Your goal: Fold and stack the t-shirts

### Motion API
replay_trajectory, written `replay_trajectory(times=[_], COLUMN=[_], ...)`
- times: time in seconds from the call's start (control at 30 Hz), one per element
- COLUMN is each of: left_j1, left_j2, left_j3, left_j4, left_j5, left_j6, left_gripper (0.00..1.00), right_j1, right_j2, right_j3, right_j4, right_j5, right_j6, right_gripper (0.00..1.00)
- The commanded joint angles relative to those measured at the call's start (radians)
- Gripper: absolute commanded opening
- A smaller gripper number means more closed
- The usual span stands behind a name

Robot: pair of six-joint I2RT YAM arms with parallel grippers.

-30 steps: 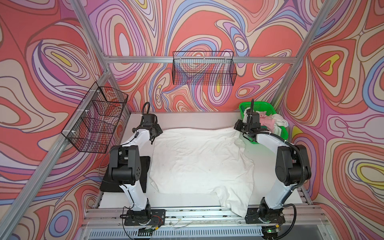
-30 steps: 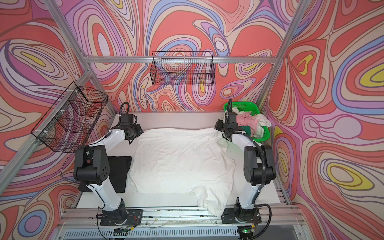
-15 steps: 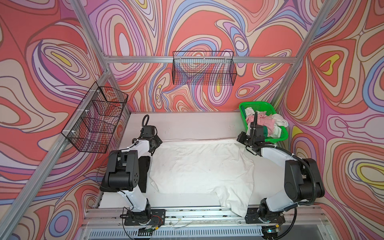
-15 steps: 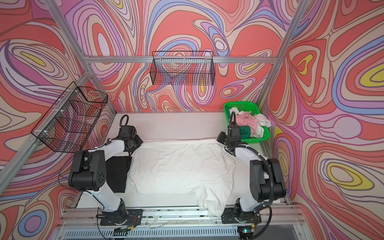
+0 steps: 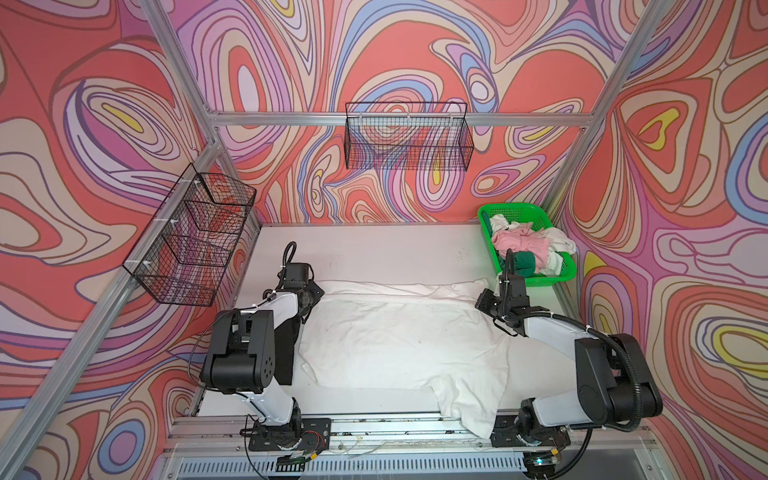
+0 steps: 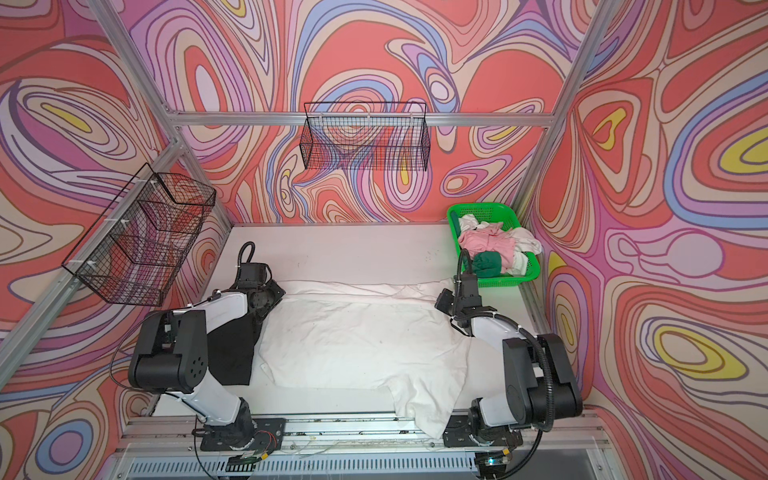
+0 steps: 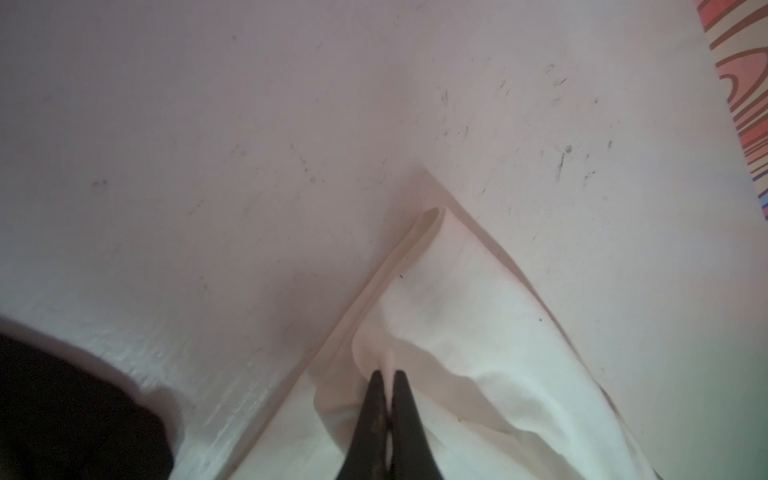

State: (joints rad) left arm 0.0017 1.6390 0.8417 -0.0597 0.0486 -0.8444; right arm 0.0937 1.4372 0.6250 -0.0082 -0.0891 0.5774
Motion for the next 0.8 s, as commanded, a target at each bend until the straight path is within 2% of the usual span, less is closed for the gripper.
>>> replay_trajectory(times=[0.0,0.07,0.13,0.23,0.33,0.47,0.53,0.63,0.77], left_j1=[0.006,0.006,0.006,0.006,0.006,0.006,0.006,0.006,0.010], left_j2=[-0.053,-0.068,-0.086,-0.125,-0.176,-0.197,-0.189,-0.201,-0.215], left_j3=[-0.034,-0.048,-0.057,-0.068,-0.072,-0.016,0.045,0.116,0.178], left_j4=[0.023,0.024,0.023,-0.001,-0.024,-0.096,-0.178,-0.305,-0.432], left_j5=[-0.024,-0.025,-0.017,-0.019,-0.023,-0.004,0.010,0.014,0.054], left_j6=[-0.056,-0.073,-0.084,-0.106,-0.121,-0.111,-0.088,-0.053,0.013], left_gripper=[0.18,0.35,0.42,0.55,0.67,0.82,0.89,1.00,1.00], right_j1=[0.009,0.009,0.009,0.008,0.008,0.008,0.010,0.043,0.141], right_j2=[-0.042,-0.058,-0.075,-0.110,-0.131,-0.086,-0.007,0.083,0.233], right_j3=[-0.029,-0.036,-0.037,-0.035,0.001,0.086,0.154,0.228,0.370], right_j4=[-0.017,-0.039,-0.063,-0.112,-0.168,-0.165,-0.159,-0.131,-0.182], right_j5=[0.051,0.055,0.050,0.042,0.035,-0.012,-0.079,-0.119,-0.074], right_j6=[0.013,0.012,0.008,0.009,-0.002,-0.029,-0.055,-0.098,-0.151], right_gripper=[0.06,0.15,0.24,0.44,0.52,0.56,0.56,0.57,0.58])
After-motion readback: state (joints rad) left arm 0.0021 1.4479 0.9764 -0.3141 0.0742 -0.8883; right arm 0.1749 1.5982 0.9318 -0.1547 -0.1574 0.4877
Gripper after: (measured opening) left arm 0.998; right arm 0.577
